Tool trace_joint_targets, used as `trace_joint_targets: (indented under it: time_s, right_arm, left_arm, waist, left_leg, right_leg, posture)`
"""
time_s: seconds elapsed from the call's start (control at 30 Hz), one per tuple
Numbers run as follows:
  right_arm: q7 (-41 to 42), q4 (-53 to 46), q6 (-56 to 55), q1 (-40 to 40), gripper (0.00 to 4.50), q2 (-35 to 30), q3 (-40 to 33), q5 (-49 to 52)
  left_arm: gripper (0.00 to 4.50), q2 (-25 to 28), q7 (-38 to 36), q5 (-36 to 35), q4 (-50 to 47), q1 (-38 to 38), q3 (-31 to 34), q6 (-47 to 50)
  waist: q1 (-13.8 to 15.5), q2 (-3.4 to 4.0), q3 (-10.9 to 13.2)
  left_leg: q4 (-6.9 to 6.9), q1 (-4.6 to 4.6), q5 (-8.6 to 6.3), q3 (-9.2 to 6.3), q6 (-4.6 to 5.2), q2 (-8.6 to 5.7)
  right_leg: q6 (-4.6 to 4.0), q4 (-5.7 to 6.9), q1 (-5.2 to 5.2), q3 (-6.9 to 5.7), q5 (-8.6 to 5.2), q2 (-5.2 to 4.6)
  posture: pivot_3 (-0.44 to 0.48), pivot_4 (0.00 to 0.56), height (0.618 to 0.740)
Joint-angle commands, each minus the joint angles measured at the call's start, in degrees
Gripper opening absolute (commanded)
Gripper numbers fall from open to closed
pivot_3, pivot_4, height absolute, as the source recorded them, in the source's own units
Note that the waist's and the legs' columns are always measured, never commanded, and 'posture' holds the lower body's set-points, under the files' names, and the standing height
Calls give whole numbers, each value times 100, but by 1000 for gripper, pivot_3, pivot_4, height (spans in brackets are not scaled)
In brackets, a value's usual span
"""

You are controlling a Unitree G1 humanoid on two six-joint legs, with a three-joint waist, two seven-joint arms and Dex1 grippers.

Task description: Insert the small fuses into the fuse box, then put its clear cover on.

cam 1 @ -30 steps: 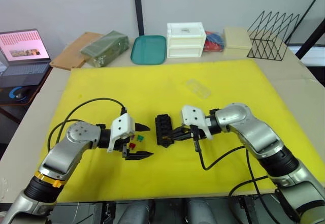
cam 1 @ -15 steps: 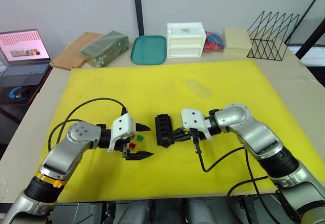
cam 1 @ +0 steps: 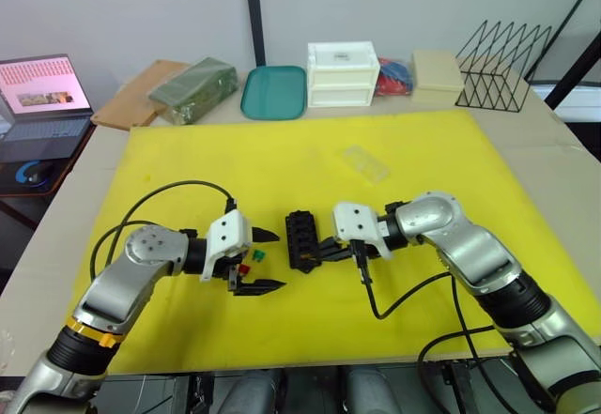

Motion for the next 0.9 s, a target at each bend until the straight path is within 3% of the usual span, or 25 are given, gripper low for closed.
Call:
trace_joint_targets:
  time_s: [0.03,0.1,0.17,0.9]
  right_arm:
    - [-14,28,75,32,0,-55,-19,-91]
    - [4,-2,104,24,0,-59,-33,-61]
    - [12,-73,193,-16,492,-45,-84,18]
    - [43,-736,947,-353,492,-164,-492,511]
  left_arm:
    - [4450,-12,18,-6,-159,-58,-19,-15]
    - [4450,-10,20,-9,-159,-58,-20,-14]
    - [4500,-8,24,-9,-157,-57,-24,-12]
    - [4500,-14,42,16,-107,-61,-60,-66]
  waist:
    - [0,0,0]
    - [0,0,0]
    - [0,0,0]
    - [2,0,0]
  left_leg:
    - [0,0,0,0,0,0]
    - [0,0,0,0,0,0]
    - [0,0,0,0,0,0]
    - [0,0,0,0,0,0]
  right_leg:
    - [0,0,0,0,0,0]
    - [0,0,0,0,0,0]
    - [0,0,0,0,0,0]
    - [0,0,0,0,0,-1]
  posture:
    - [0,150,740]
    - [0,150,740]
    - [0,150,740]
    - [0,150,740]
